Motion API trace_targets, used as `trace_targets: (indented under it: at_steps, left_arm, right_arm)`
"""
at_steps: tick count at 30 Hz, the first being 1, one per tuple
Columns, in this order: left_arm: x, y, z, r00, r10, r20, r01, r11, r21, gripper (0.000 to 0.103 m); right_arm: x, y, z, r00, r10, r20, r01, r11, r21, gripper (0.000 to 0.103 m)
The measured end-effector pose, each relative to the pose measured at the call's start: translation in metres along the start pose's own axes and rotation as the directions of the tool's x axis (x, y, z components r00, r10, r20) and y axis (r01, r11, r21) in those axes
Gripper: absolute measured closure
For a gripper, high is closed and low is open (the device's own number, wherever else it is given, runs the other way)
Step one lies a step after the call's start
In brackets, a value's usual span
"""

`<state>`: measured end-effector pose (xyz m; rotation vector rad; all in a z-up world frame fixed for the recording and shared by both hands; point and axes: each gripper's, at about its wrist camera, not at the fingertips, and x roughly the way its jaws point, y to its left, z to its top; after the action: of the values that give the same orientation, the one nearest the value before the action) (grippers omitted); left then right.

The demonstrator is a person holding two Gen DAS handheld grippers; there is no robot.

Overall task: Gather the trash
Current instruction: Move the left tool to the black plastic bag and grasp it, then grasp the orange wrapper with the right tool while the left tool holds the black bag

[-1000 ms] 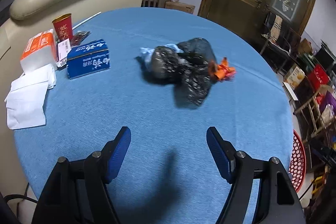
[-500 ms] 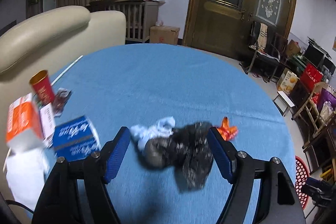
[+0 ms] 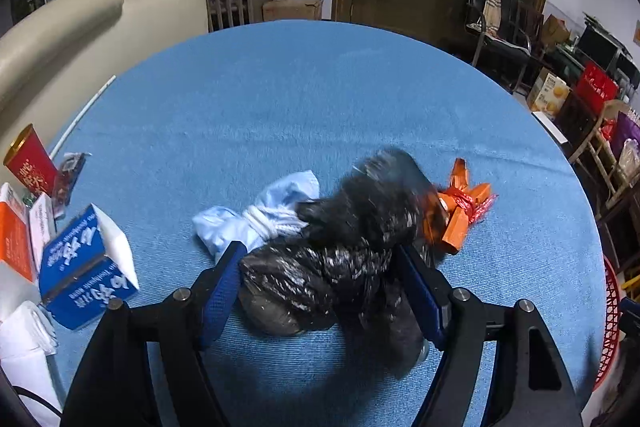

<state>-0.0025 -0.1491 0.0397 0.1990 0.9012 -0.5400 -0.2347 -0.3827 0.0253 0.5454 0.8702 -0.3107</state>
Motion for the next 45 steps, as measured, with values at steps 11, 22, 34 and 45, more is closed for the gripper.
trace_targets:
  at_steps: [11,22,34,45]
  left_arm:
    - [-0.035,0.003,-0.036,0.998,-0.063,0.021,0.064,0.996,-0.062,0.074]
    - [-0.081,0.012,-0.091,0.997,0.045,0.069,-0.03,0.979,-0.204,0.074]
    - [-0.09,0.027,-0.11,0.993,0.096,0.068,-0.075,0.961,-0.265,0.074]
    - [-0.089,0.027,-0.111,0.993,0.097,0.064,-0.077,0.962,-0.263,0.074]
  right_arm:
    - [-0.007,0.005,-0.004,1.0,0.007,0.014,-0.007,1.0,-0.012,0.023]
    - [-0.018,0.017,-0.009,0.999,0.028,0.029,-0.026,0.999,-0.041,0.023]
    - [0.017,0.092,0.006,0.998,0.068,-0.014,-0.069,0.97,-0.234,0.021]
    - [0.072,0.166,0.038,0.995,0.096,-0.023,-0.097,0.9,-0.424,0.021]
